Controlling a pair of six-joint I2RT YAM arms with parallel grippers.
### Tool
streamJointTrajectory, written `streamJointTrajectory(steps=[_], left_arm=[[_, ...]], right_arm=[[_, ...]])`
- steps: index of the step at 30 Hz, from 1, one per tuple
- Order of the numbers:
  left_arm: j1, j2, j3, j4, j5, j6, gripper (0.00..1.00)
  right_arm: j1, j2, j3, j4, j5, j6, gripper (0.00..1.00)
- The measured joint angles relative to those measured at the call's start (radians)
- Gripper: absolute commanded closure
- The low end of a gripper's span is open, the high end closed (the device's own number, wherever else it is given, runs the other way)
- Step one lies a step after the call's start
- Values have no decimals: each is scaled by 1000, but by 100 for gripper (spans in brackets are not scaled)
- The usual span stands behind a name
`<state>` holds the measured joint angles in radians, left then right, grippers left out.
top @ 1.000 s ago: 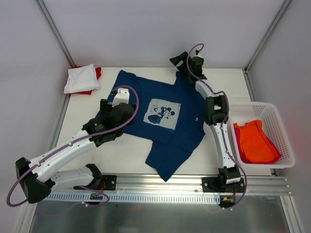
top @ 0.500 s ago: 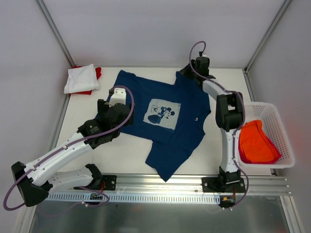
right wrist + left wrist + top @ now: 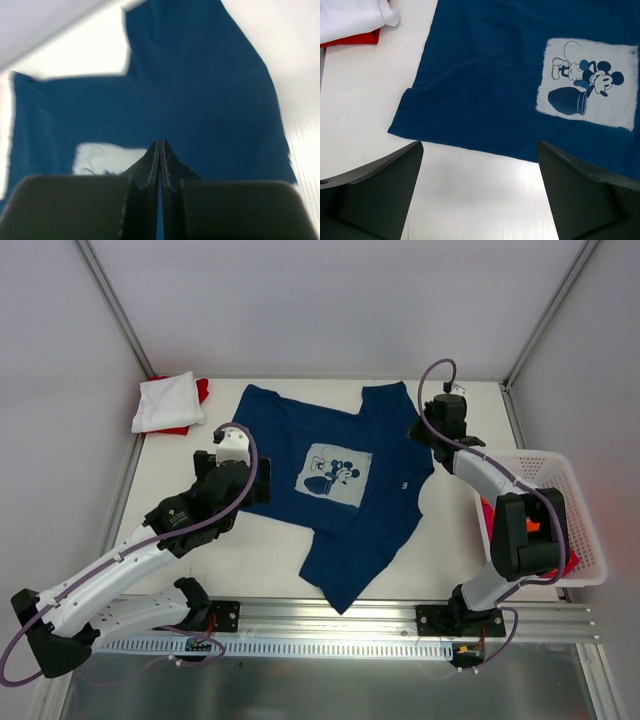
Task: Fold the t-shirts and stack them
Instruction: Flatten the tshirt out
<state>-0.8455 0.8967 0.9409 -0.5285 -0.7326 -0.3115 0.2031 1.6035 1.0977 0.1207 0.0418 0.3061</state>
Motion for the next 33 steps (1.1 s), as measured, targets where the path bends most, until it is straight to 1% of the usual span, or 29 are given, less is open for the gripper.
streamJointTrajectory(steps=[4, 10, 17, 25, 33], left_arm=[[0, -19, -7, 0, 17, -16, 1], [0, -11, -8, 0, 37, -36, 1], [0, -20, -20, 0, 58, -40, 1], [0, -23, -24, 0, 71, -40, 1], [0, 6, -23, 0, 70, -39, 1]], right_arm=[[-14, 29, -23, -89, 7, 4, 100], [-38, 156, 58, -159, -4, 18, 100], [-94, 292, 144, -163, -83, 46, 99], [-143, 367, 234, -161, -117, 78, 99], [-200, 402, 254, -167, -132, 108, 99]])
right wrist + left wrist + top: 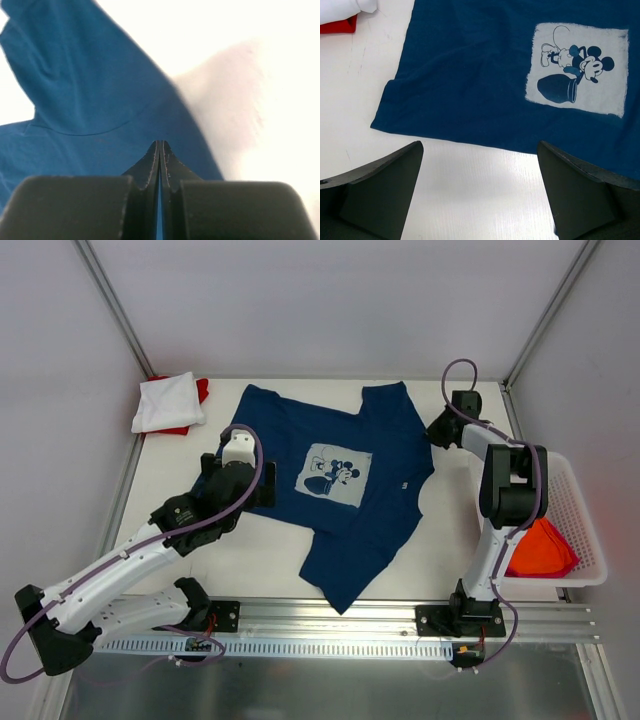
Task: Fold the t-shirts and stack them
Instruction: Flatten the tshirt out
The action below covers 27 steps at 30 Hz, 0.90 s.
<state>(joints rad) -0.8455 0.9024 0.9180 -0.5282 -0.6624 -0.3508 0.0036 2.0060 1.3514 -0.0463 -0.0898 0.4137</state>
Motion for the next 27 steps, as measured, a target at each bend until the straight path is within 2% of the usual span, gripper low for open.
streamJointTrajectory(steps=[6, 14, 22, 27], left_arm=[[0, 22, 17, 0, 0, 0, 1], [0, 27, 24, 0, 0, 0, 1], [0, 27, 30, 0, -1, 0, 1], [0, 39, 40, 0, -2, 1, 1]], right_arm=[[-2, 12, 26, -89, 75, 11, 100], [-35, 156, 210, -169, 72, 36, 99], [-50, 212, 320, -230, 55, 56, 99], [-52, 308, 488, -279, 54, 53, 99]])
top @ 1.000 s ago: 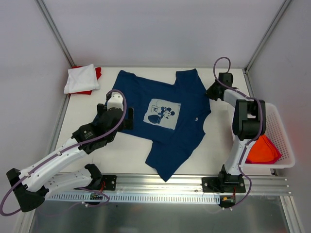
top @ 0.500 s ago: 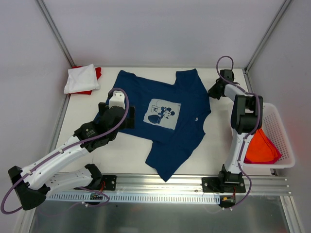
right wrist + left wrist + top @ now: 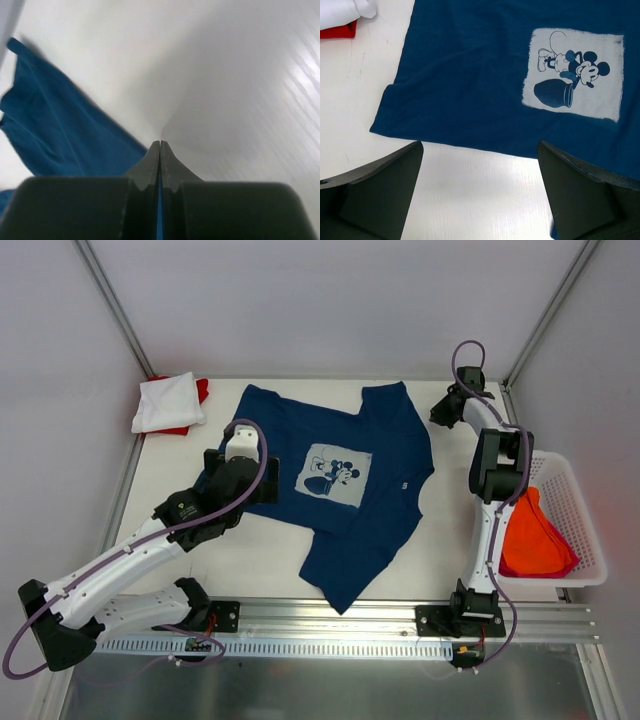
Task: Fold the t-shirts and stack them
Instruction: Flatten the tshirt out
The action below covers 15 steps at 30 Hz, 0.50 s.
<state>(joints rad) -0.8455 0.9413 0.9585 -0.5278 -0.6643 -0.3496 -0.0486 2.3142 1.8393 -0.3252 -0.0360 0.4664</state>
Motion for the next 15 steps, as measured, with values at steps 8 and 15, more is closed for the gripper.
streamJointTrajectory(steps=[8, 15], left_arm=[[0, 17, 0, 2, -6, 0, 1], [0, 30, 0, 19, 1, -2, 1]], right_arm=[[0, -19, 2, -4, -72, -2, 100], [95, -304, -241, -1, -56, -27, 100]])
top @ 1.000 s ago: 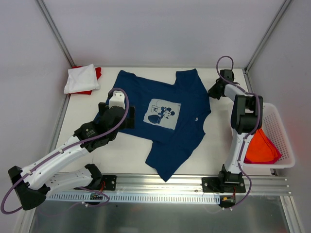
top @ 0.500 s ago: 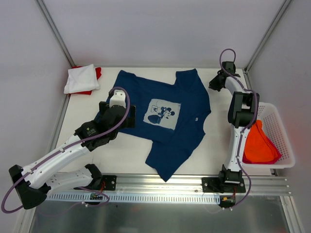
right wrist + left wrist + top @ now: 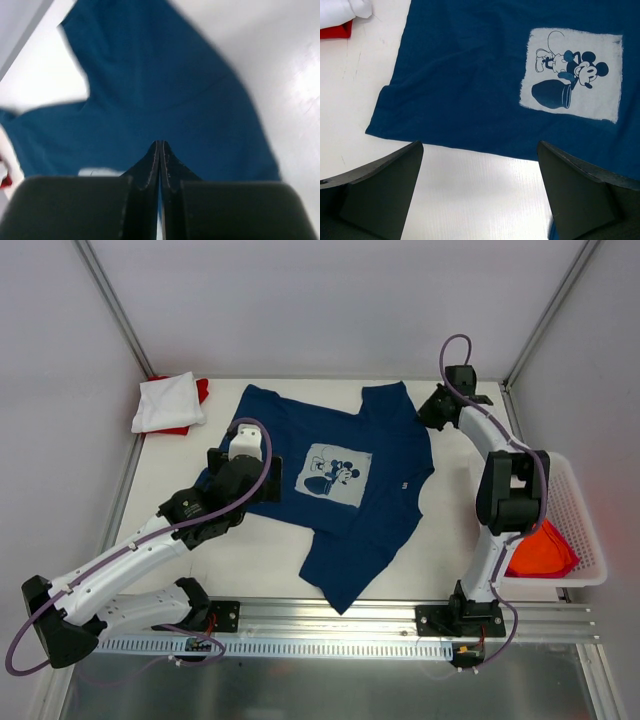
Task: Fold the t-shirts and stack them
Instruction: Flatten the tshirt out
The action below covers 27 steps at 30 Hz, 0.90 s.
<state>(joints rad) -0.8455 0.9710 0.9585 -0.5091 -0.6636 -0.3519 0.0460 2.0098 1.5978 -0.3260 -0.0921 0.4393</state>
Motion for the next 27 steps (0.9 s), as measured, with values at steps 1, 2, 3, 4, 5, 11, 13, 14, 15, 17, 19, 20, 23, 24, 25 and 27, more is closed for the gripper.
streamJointTrajectory(steps=[1, 2, 3, 4, 5, 11, 13, 14, 15, 17, 19, 20, 23, 24, 25, 27], left_arm=[[0, 0, 0, 2, 2, 0, 1], [0, 0, 0, 3, 3, -1, 1], [0, 0, 0, 4, 6, -2, 1], [0, -1, 0, 5, 7, -3, 1], [0, -2, 0, 5, 9, -5, 1], [0, -29, -9, 7, 27, -18, 1], [0, -42, -9, 8, 31, -22, 1], [0, -48, -9, 8, 32, -23, 1], [0, -55, -9, 8, 33, -24, 1], [0, -65, -9, 10, 33, -24, 1], [0, -71, -9, 10, 33, -24, 1], [0, -73, -9, 10, 34, -24, 1], [0, -79, -10, 11, 33, -24, 1], [0, -82, -11, 11, 33, -24, 1], [0, -87, -15, 13, 33, -24, 1], [0, -95, -24, 12, 32, -24, 1]], right_arm=[[16, -41, -25, 3, 4, -5, 99], [33, -73, -42, 6, 6, -8, 99], [47, -95, -55, 11, 6, -11, 100], [56, -108, -66, 18, 6, -11, 100], [60, -112, -76, 27, 6, -11, 99], [45, -63, -145, 22, 29, -7, 100], [39, -24, -145, 23, 29, -2, 100], [35, -9, -144, 23, 28, 1, 99], [32, 13, -138, 23, 26, 5, 100], [27, 64, -114, 22, 23, 13, 99], [18, 121, -66, 20, 0, 26, 99], [12, 142, -35, 20, -10, 30, 99], [-11, 199, 39, 31, -46, 45, 99], [-18, 209, 53, 32, -52, 48, 99], [-27, 221, 69, 31, -58, 51, 100], [-45, 241, 97, 34, -71, 59, 100]])
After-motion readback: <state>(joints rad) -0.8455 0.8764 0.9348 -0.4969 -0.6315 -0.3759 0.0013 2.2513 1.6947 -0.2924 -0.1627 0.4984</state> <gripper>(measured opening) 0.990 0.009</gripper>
